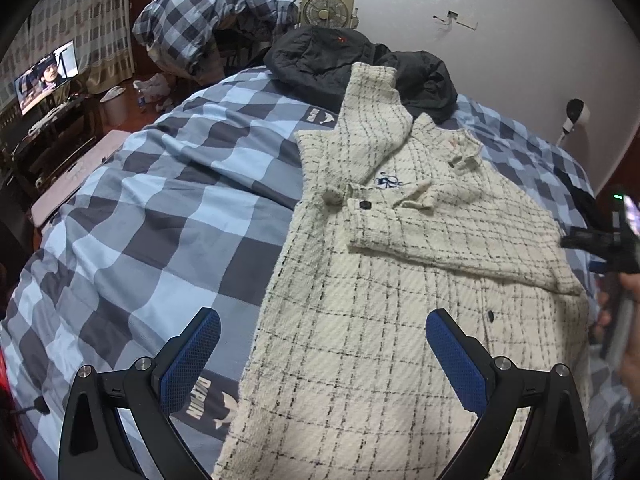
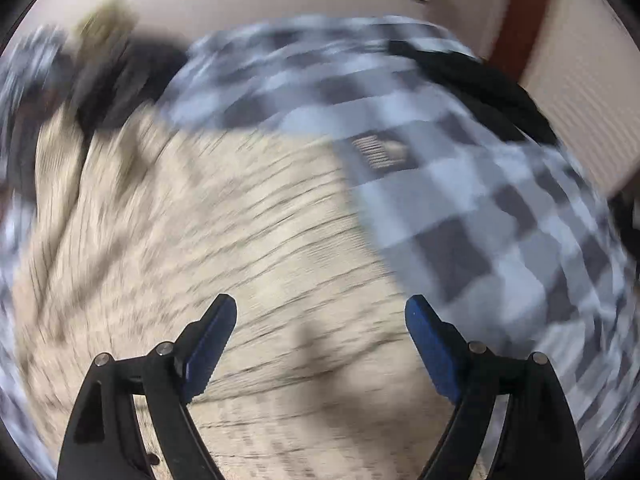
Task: Fold small clothes
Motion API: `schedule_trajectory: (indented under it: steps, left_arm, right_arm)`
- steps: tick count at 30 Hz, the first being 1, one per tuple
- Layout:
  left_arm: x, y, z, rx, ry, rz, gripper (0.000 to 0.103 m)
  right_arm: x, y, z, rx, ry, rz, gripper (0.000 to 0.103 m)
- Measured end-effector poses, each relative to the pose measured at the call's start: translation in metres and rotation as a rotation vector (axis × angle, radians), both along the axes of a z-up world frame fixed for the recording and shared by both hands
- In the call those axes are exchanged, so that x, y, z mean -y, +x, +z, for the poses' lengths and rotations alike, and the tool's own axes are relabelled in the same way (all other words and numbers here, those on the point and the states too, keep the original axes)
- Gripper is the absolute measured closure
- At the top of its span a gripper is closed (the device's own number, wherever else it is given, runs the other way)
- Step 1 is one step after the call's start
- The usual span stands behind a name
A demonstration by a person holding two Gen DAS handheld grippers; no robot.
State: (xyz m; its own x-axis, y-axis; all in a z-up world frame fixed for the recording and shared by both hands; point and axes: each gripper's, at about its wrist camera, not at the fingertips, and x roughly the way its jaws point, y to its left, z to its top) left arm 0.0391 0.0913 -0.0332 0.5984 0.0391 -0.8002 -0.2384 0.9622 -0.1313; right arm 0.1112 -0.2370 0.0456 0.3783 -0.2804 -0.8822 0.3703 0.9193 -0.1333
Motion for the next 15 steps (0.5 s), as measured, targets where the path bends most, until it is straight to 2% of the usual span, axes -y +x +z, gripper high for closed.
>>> schedule_trajectory:
  steps: [3,5,6,8,11,13,15]
  left_arm:
    - [0.000,0.003,-0.003,-0.011,-0.015,-0.002,0.000]
    - [0.003,0.006,-0.004,-0.015,-0.012,-0.009,0.000]
    - [0.004,0.007,-0.005,-0.017,-0.010,-0.014,0.000]
    - [0.007,0.007,-0.005,-0.019,-0.010,-0.026,0.000]
    - [0.010,0.006,-0.006,-0.019,-0.009,-0.035,0.000]
    - [0.011,0.006,-0.006,-0.022,-0.004,-0.038,0.000]
    - [0.013,0.006,-0.007,-0.026,0.004,-0.040,0.000]
  right_arm:
    - [-0.015,0.007,-0.031,-0.032,0.092,0.034,0.019]
    - [-0.014,0.013,-0.064,-0.132,0.200,0.032,0.017]
    - [-0.013,0.014,-0.078,-0.156,0.206,0.034,0.012]
    - [-0.016,0.005,-0.078,-0.098,0.158,0.075,0.008]
    - [-0.018,-0.001,-0.065,-0.120,0.182,0.103,0.008]
    - [-0.021,-0.008,-0.041,-0.029,0.244,0.167,0.008]
    - [-0.019,-0.014,-0.021,0.038,0.198,0.199,0.008]
